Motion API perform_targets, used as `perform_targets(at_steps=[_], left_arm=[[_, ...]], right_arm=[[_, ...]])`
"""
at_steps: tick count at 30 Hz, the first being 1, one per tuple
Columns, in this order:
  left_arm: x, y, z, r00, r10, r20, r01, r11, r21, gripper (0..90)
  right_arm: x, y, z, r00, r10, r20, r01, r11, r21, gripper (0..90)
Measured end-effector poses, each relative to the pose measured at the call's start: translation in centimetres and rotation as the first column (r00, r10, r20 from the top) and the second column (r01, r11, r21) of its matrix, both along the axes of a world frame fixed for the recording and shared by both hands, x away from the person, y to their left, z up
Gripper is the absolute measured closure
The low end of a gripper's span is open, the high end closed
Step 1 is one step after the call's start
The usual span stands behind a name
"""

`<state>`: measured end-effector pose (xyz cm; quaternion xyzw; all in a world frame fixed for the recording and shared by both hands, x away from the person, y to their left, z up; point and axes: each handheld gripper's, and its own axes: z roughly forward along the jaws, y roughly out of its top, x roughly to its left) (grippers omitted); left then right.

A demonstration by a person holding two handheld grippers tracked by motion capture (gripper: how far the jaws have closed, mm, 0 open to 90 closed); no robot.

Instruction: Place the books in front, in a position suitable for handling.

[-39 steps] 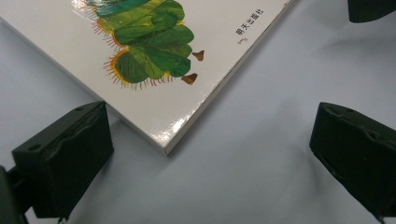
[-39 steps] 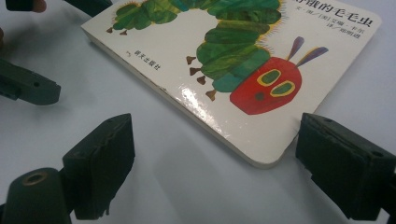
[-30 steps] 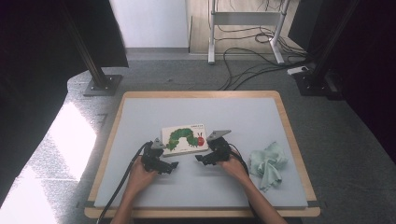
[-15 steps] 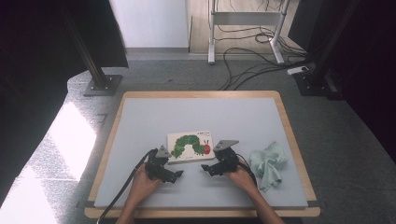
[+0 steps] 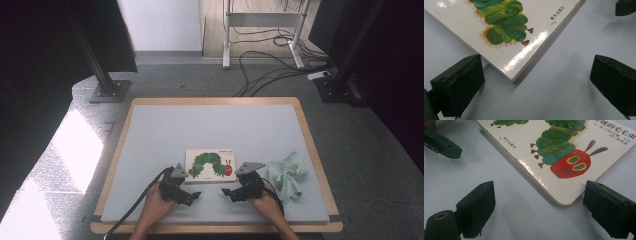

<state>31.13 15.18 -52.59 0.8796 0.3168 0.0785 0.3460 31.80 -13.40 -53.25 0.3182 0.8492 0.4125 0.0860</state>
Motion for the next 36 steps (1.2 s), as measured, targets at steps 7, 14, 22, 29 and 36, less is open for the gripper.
perform_targets(at_steps=[7, 14, 22, 29, 36], left_arm=[[-1.3, -0.5, 0.1, 0.9999, -0.016, 0.002, 0.016, 0.9997, 0.018, 0.0], [-2.3, -0.7, 0.2, 0.9961, -0.088, 0.001, 0.088, 0.9954, 0.037, 0.0], [0.4, 2.5, 1.6, 0.9952, -0.08, 0.056, 0.08, 0.9968, 0.007, 0.0], [3.5, 4.3, 0.7, 0.9974, -0.018, 0.07, 0.015, 0.9992, 0.037, 0.0], [3.7, 3.9, 0.1, 0.9952, -0.04, 0.089, 0.039, 0.9991, 0.018, 0.0]], right_arm=[[0.0, -0.3, 0.0, 1.0, 0.002, -0.004, -0.002, 1.0, -0.002, 8.7], [0.5, -0.9, 0.1, 0.9998, 0.018, 0.0, -0.018, 0.999, -0.026, 9.7], [0.5, -1.2, 0.0, 0.9998, -0.003, 0.02, 0.004, 1.0, -0.03, 12.8], [1.1, -1.2, 0.0, 0.9984, -0.015, 0.054, 0.02, 0.995, -0.099, 12.2], [2.1, -1.6, 0.0, 0.9977, -0.036, 0.057, 0.042, 0.993, -0.108, 11.0]])
